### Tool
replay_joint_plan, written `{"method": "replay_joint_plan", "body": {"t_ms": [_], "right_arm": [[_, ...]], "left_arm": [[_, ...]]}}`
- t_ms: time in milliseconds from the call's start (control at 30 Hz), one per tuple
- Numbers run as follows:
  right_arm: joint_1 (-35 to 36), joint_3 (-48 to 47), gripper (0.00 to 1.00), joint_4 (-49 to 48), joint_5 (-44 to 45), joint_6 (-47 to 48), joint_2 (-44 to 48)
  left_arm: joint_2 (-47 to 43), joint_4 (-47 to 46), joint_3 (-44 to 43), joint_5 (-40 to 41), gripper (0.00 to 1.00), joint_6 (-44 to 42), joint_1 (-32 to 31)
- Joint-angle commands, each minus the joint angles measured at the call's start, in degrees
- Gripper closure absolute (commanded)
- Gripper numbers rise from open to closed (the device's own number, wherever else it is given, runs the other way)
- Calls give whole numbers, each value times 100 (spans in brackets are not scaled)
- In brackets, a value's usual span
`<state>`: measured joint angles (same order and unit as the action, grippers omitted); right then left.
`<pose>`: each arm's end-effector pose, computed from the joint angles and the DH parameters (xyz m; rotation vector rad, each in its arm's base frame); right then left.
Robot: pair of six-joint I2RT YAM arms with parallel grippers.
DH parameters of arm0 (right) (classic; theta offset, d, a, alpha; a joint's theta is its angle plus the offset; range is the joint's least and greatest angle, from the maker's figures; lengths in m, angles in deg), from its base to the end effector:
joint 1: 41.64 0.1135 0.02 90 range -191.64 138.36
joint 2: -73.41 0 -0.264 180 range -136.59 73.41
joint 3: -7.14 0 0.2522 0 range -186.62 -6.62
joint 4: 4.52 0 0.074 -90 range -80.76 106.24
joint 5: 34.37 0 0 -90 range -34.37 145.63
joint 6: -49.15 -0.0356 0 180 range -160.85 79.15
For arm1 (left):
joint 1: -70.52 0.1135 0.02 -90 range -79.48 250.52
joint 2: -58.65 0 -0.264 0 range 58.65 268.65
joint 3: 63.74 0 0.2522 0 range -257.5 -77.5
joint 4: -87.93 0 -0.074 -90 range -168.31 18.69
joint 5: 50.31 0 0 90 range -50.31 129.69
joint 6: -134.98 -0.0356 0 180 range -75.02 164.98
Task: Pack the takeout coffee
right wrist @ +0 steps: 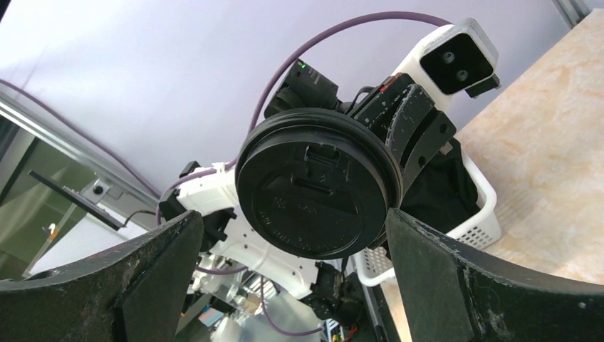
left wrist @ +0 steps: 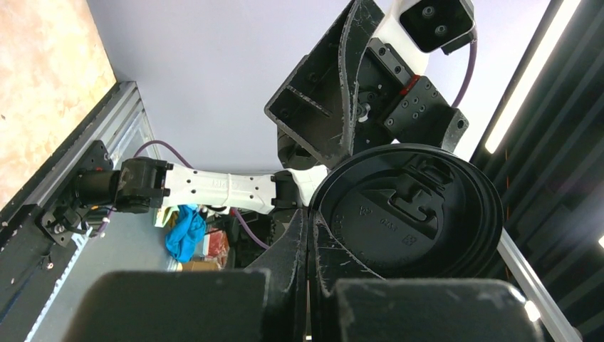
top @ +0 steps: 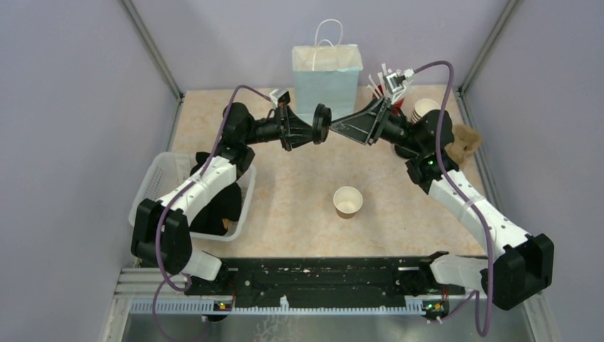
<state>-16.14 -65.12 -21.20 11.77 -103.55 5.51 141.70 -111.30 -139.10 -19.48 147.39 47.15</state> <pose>0.2287 0.1364 0.4131 -0.3141 1.5061 1.7287 0.2893 -0.1583 0.3603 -0.1696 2.0595 -2.2886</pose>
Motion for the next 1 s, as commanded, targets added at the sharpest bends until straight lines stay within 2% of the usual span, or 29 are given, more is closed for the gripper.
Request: {"method": "replay_joint_plan", "body": {"t_ms": [0,267,733,967], "right_arm": [[136,-237,1,-15,37,231,13],[243,-351,1,708,300,750,99],[266,-406,1,566,511,685,74],[260,-412,5,557,520,649,32]], "left_arm": [[15,-198,-1,-90,100,223,8],[10,-105,12,-103,100,173,8],[-6,-80,43,-125,100,126,9],[-20,-58,60,-113,100,104,8]]}}
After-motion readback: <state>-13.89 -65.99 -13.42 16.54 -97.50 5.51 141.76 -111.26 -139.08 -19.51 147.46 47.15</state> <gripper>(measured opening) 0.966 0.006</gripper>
